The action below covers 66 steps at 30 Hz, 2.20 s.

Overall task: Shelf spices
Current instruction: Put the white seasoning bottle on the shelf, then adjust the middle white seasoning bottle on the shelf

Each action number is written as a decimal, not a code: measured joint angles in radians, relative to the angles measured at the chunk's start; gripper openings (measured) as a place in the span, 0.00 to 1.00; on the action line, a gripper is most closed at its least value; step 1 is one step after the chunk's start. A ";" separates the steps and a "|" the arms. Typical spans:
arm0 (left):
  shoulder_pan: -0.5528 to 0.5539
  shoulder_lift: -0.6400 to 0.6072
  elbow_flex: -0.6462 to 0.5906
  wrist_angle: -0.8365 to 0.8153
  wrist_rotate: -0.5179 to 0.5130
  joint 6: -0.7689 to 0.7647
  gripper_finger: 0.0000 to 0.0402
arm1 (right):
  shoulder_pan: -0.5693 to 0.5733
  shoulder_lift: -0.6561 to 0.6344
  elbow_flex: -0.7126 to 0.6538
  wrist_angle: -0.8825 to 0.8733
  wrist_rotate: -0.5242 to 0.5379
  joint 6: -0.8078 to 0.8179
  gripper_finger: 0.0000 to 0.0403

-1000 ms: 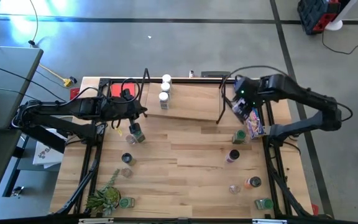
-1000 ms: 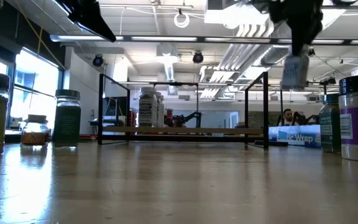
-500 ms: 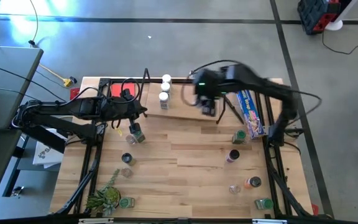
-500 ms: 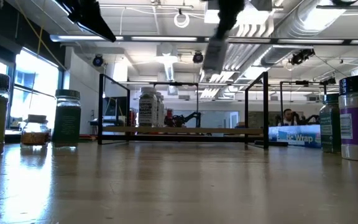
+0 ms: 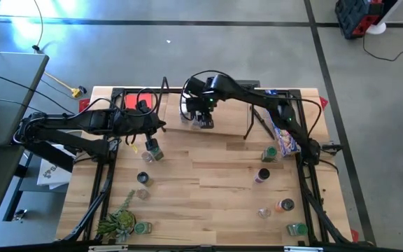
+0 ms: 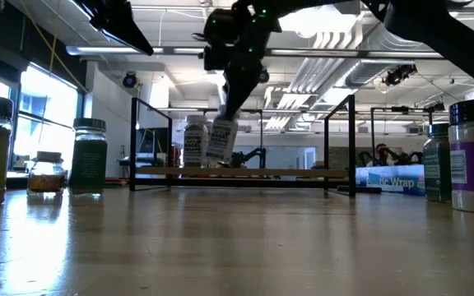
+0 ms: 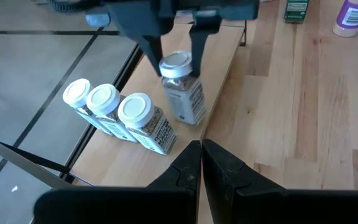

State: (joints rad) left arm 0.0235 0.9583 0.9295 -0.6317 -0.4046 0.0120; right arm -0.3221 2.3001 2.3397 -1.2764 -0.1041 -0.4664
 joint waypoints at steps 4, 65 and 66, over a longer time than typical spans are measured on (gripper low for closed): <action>0.000 0.000 0.000 0.001 0.001 0.000 0.03 | -0.006 0.000 -0.011 0.001 -0.080 -0.006 0.48; 0.000 0.003 0.000 -0.056 0.002 -0.054 0.03 | -0.065 -0.254 -0.620 0.394 -0.045 0.076 0.63; 0.000 0.003 0.000 -0.056 0.002 -0.055 0.03 | -0.062 -0.280 -0.677 0.465 -0.026 0.092 0.63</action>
State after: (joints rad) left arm 0.0235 0.9611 0.9295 -0.6876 -0.4026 -0.0427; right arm -0.3845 2.0198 1.6622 -0.8111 -0.1306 -0.3740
